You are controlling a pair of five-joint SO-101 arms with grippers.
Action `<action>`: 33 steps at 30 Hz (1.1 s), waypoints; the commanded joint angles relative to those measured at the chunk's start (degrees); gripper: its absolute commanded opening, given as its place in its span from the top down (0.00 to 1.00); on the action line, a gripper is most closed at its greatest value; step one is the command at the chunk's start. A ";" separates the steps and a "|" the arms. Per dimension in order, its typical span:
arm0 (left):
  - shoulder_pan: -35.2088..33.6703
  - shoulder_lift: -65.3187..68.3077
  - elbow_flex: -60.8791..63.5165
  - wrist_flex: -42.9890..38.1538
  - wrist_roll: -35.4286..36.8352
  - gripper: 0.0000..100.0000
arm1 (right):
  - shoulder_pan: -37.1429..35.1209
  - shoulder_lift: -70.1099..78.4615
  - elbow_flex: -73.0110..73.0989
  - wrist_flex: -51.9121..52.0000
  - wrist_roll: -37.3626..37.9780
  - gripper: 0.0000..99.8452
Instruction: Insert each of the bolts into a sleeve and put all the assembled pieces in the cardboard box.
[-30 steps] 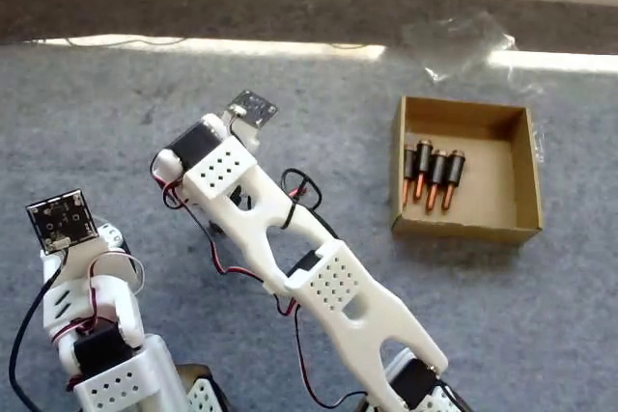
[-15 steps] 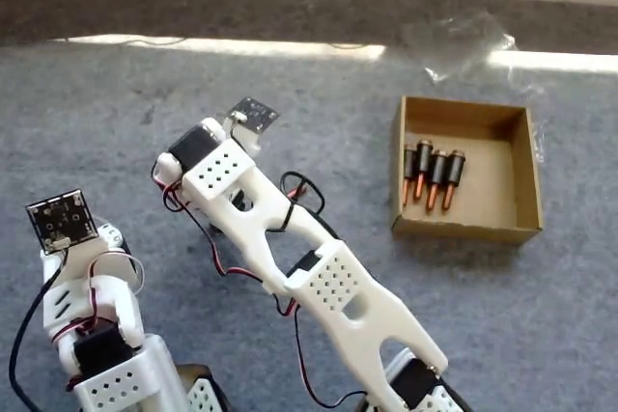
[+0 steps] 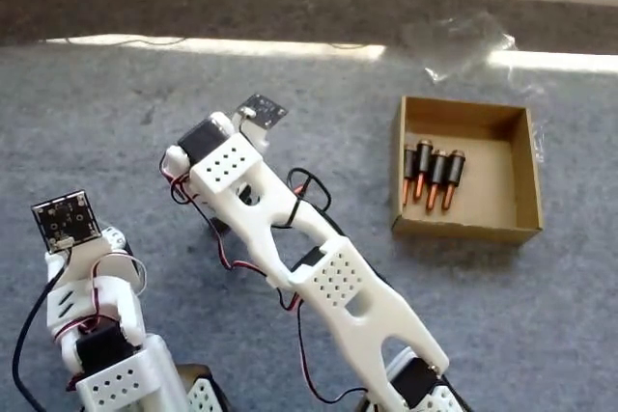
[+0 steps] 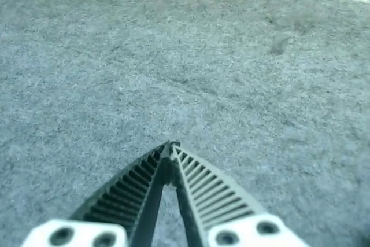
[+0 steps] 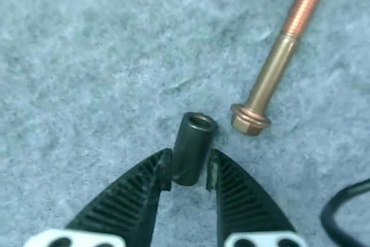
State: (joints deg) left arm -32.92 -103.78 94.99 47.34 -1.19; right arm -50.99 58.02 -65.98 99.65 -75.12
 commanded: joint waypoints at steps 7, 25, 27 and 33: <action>-0.22 -0.66 -0.48 -1.41 -0.26 1.00 | 1.19 7.16 -2.15 0.57 -3.52 0.91; -0.13 -0.66 -0.48 -1.41 -0.26 1.00 | 1.54 7.43 -3.38 0.84 1.41 1.00; -0.13 -0.66 -0.48 -1.41 -0.26 1.00 | 1.54 7.34 -3.38 0.92 1.49 1.00; -0.13 -0.66 -0.48 -1.41 -0.18 1.00 | 1.54 3.12 -3.38 1.19 6.68 1.00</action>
State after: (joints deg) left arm -32.92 -103.78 94.99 47.16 -1.19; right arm -50.64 64.88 -68.09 100.18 -73.10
